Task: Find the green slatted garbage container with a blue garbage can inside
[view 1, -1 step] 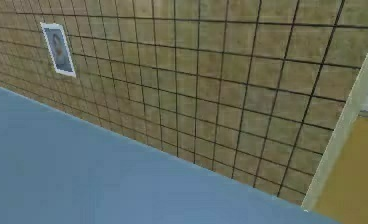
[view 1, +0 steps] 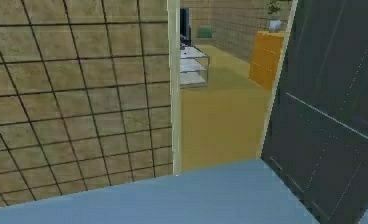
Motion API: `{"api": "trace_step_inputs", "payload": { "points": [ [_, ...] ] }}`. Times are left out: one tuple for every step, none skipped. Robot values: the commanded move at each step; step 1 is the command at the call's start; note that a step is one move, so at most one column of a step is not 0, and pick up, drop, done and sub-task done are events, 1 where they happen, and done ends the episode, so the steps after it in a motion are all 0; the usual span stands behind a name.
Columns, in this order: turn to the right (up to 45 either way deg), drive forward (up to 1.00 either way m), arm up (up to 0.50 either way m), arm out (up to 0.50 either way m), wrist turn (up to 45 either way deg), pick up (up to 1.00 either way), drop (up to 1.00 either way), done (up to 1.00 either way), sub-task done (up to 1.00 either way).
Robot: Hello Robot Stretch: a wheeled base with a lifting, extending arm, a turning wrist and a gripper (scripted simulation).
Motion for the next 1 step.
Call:
{"api": "trace_step_inputs", "payload": {
  "points": [
    [45.0,0.0,0.0,0.0,0.0,0.0,0.0,0.0,0.0]
  ]
}}
